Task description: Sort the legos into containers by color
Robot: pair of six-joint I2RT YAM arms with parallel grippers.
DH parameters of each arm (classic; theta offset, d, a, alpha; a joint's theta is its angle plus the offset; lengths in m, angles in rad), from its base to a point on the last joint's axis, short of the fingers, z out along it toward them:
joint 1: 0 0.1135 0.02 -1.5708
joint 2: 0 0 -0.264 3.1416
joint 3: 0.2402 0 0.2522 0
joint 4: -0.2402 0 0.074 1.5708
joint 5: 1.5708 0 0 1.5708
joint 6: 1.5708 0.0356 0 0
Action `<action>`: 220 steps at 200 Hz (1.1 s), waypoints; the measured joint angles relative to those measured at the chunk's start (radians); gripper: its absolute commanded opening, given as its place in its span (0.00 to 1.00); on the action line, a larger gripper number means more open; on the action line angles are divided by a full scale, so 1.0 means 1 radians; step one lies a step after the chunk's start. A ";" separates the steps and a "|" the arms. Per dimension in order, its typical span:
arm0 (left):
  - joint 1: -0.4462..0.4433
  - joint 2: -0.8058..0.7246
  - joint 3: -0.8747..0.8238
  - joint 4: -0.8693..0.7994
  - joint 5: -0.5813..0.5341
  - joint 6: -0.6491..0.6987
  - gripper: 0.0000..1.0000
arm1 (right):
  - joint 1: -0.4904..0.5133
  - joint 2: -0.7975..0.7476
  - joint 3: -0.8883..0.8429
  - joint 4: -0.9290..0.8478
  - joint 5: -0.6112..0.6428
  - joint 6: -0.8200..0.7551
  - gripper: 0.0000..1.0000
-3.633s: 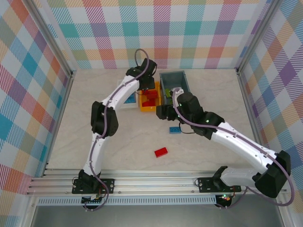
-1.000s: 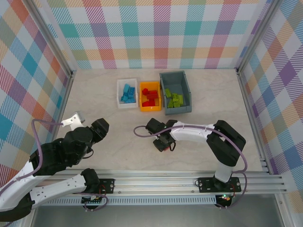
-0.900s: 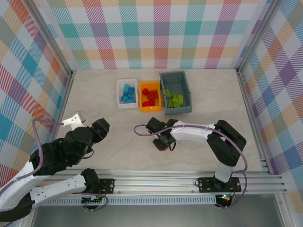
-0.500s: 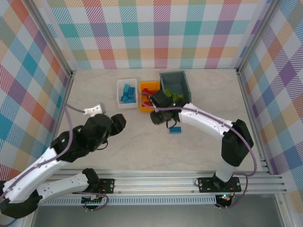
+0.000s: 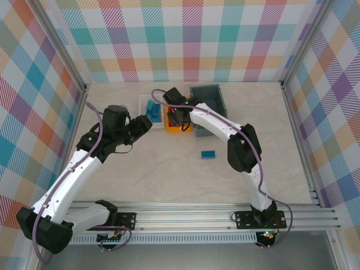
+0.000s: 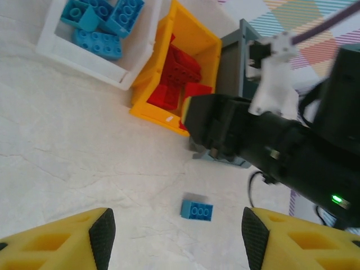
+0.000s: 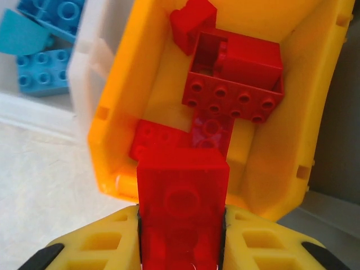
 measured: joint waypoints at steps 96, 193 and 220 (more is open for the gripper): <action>0.000 -0.035 -0.048 0.031 0.040 -0.008 0.62 | -0.026 0.124 0.111 0.001 0.045 -0.077 0.37; 0.000 -0.043 -0.068 0.046 0.057 -0.019 0.62 | -0.026 0.137 0.176 -0.013 0.045 -0.100 0.59; -0.011 -0.042 -0.068 0.046 0.066 -0.019 0.61 | -0.024 0.005 0.063 0.004 0.042 -0.095 0.56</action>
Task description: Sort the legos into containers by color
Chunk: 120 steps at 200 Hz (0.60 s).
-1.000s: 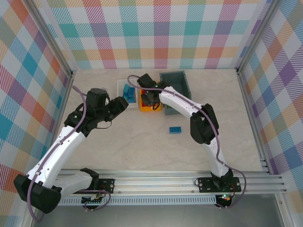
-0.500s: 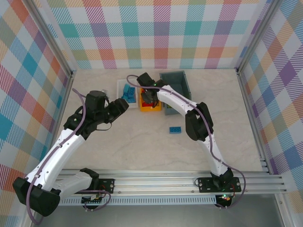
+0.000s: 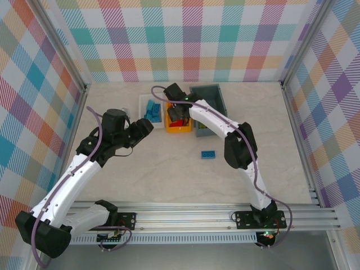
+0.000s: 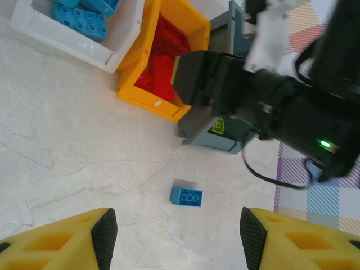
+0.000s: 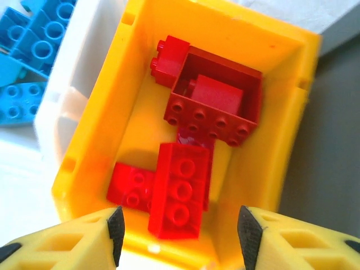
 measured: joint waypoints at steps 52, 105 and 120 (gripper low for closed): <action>-0.156 0.208 0.089 0.025 0.022 0.119 0.65 | 0.000 -0.608 -0.462 0.127 -0.006 0.070 0.59; -0.391 0.631 0.406 0.011 0.042 0.568 0.70 | -0.005 -1.102 -0.887 0.040 -0.146 0.227 0.74; -0.447 0.729 0.463 0.002 0.034 0.706 0.71 | -0.008 -1.201 -0.955 -0.021 -0.195 0.265 0.77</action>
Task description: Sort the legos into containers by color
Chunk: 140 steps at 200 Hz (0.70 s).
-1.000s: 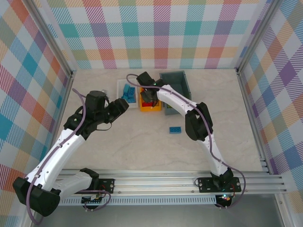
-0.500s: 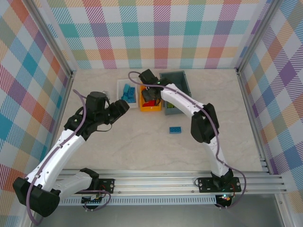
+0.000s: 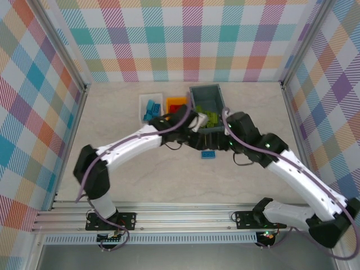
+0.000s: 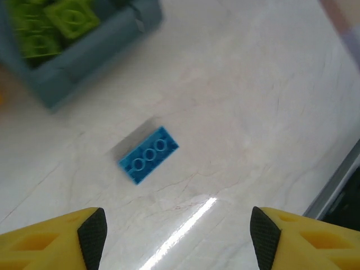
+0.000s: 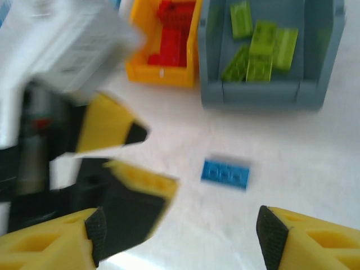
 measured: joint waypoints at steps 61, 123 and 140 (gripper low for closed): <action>-0.043 0.310 0.142 -0.060 -0.079 0.368 0.74 | -0.001 -0.410 -0.126 -0.180 -0.103 0.227 0.78; -0.047 0.435 0.277 -0.087 -0.139 0.500 0.74 | -0.001 -0.554 -0.198 -0.272 -0.076 0.314 0.77; -0.047 0.465 0.299 -0.094 -0.152 0.514 0.72 | -0.001 -0.530 -0.198 -0.271 -0.076 0.314 0.77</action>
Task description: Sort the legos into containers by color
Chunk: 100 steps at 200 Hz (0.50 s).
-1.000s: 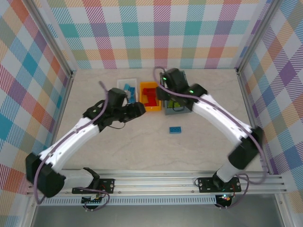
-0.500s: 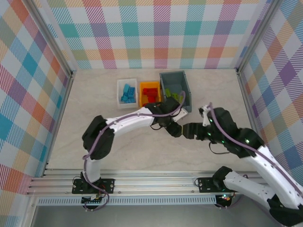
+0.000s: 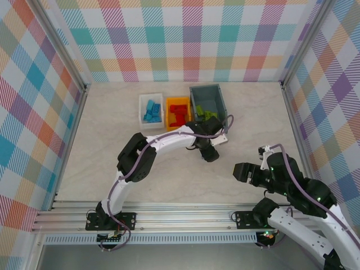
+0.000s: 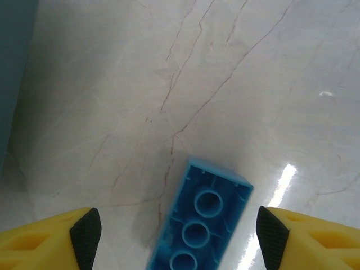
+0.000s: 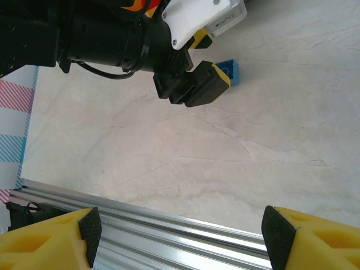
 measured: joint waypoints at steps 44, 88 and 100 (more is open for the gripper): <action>0.000 0.045 0.005 -0.021 -0.010 0.009 0.55 | 0.000 0.036 0.000 0.008 0.000 -0.005 0.76; -0.006 0.043 -0.003 -0.009 -0.003 -0.005 0.32 | 0.000 0.039 0.000 0.011 0.000 -0.011 0.75; -0.006 0.029 -0.027 0.013 -0.005 -0.022 0.31 | 0.000 0.040 0.000 0.013 0.000 -0.015 0.75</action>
